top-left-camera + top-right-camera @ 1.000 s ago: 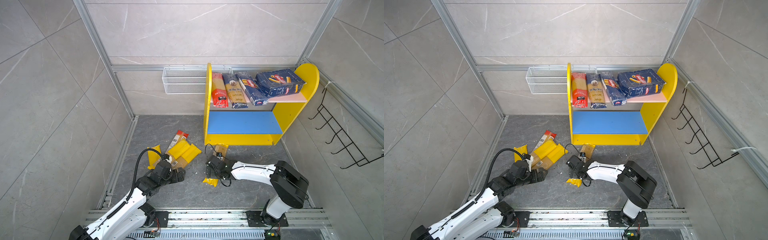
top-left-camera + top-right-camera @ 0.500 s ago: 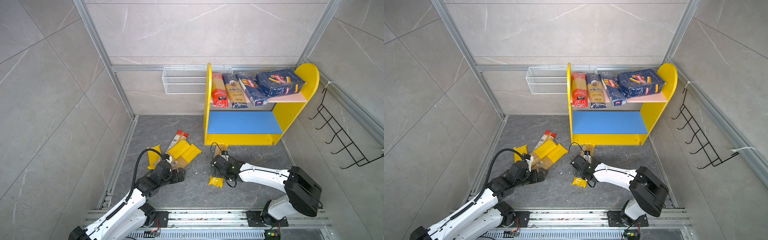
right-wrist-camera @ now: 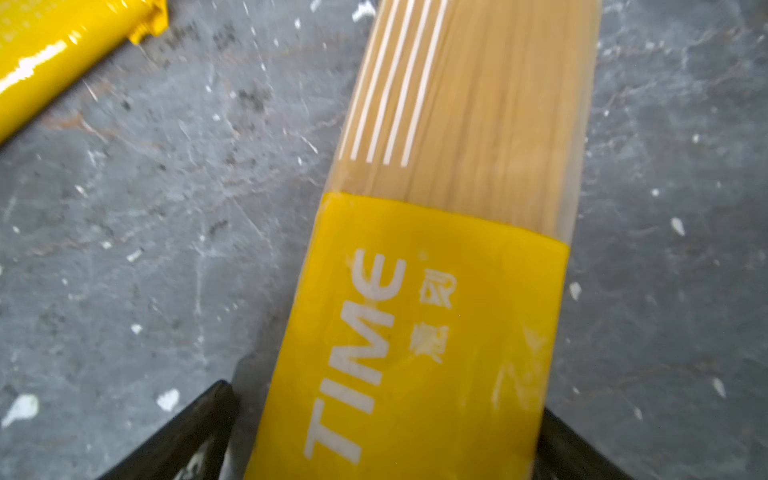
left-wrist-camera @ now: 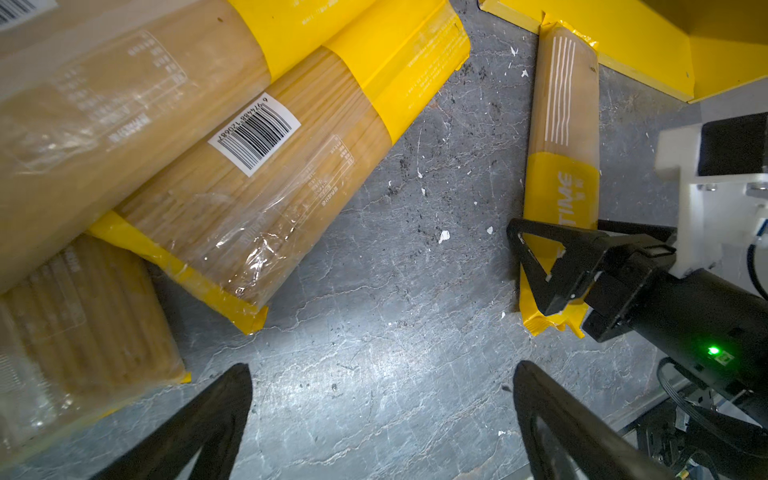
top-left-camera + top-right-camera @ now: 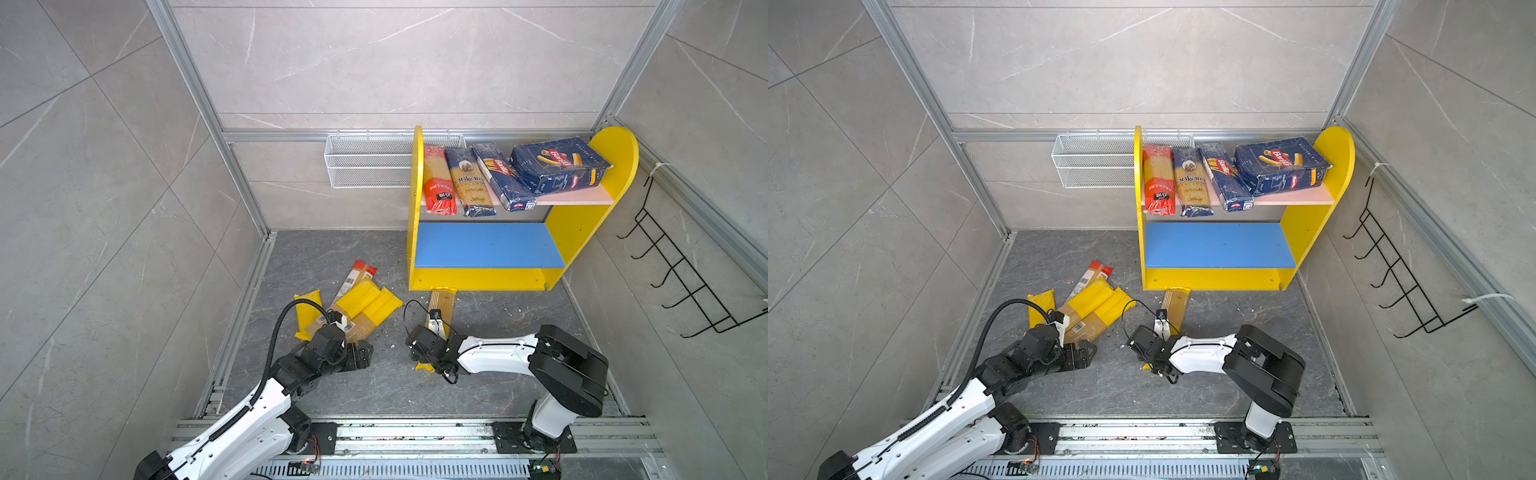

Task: Place and organize the pasta boxes and bags onto the shelf
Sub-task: 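Grasp the yellow Pastatime bag on the floor with the right gripper, then lift the Pastatime bag upright by its yellow end with the right gripper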

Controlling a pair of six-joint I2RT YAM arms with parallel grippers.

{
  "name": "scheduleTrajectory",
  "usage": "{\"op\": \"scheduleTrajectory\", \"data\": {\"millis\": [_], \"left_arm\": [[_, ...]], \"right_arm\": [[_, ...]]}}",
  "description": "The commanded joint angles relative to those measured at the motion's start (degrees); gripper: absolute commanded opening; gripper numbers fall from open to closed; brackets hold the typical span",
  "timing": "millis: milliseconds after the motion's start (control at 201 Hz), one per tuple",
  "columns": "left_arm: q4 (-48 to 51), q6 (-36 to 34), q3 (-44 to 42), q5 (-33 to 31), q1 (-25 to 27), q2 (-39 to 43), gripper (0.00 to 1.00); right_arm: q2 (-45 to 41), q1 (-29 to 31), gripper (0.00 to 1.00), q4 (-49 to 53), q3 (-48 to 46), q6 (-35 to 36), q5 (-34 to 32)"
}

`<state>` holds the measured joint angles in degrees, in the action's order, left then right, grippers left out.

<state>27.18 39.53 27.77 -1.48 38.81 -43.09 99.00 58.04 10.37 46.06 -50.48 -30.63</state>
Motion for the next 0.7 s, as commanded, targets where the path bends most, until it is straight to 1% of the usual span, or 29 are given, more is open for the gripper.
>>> {"op": "scheduleTrajectory", "data": {"millis": [0, 55, 110, 189, 204, 259, 363, 443, 538, 602, 632, 692], "left_arm": [[2.93, 1.35, 2.84, -2.92, 1.45, 2.06, 1.0], [3.55, 1.85, 3.03, -3.42, 2.13, 2.59, 1.0], [3.66, 2.23, 3.07, -3.61, 2.72, 2.68, 1.0], [3.63, 2.84, 3.4, -4.42, 3.83, 2.34, 1.0], [3.64, 2.88, 3.44, -4.6, 4.05, 2.19, 1.0], [3.58, 3.16, 3.77, -5.46, 5.1, 1.69, 1.0], [3.48, 3.44, 4.57, -7.43, 7.48, 0.45, 1.0], [3.39, 3.62, 5.07, -8.65, 9.18, -0.36, 1.0], [3.37, 3.76, 5.7, -9.78, 10.77, -0.85, 1.0], [3.58, 3.88, 6.03, -10.33, 11.52, -0.77, 1.0], [3.74, 3.93, 6.13, -10.6, 11.79, -0.54, 1.0], [4.26, 4.06, 6.24, -11.12, 12.21, -0.01, 1.0]], "right_arm": [[7.88, 1.9, 0.98, 1.14, -4.83, -2.94, 3.94], [9.77, 3.04, 0.96, 1.34, -5.19, -4.09, 3.69], [11.57, 4.31, 0.91, 2.16, -5.27, -5.41, 3.41], [13.67, 6.21, 0.77, 3.76, -5.45, -7.57, 2.36], [13.95, 6.48, 0.74, 3.84, -5.57, -9.03, 2.38], [14.83, 7.37, 0.65, 3.73, -6.24, -10.85, 2.62], [14.71, 8.53, 0.51, 2.61, -8.61, -13.34, 2.98], [12.85, 9.0, 0.42, 1.72, -10.96, -14.54, 2.95], [8.3, 9.28, 0.31, 0.61, -14.36, -15.16, 3.16], [4.56, 9.37, 0.29, -0.19, -16.62, -15.16, 3.3], [2.53, 9.41, 0.26, -0.63, -17.81, -15.11, 3.45], [-2.24, 9.46, 0.25, -1.96, -20.16, -14.77, 3.78]]}}
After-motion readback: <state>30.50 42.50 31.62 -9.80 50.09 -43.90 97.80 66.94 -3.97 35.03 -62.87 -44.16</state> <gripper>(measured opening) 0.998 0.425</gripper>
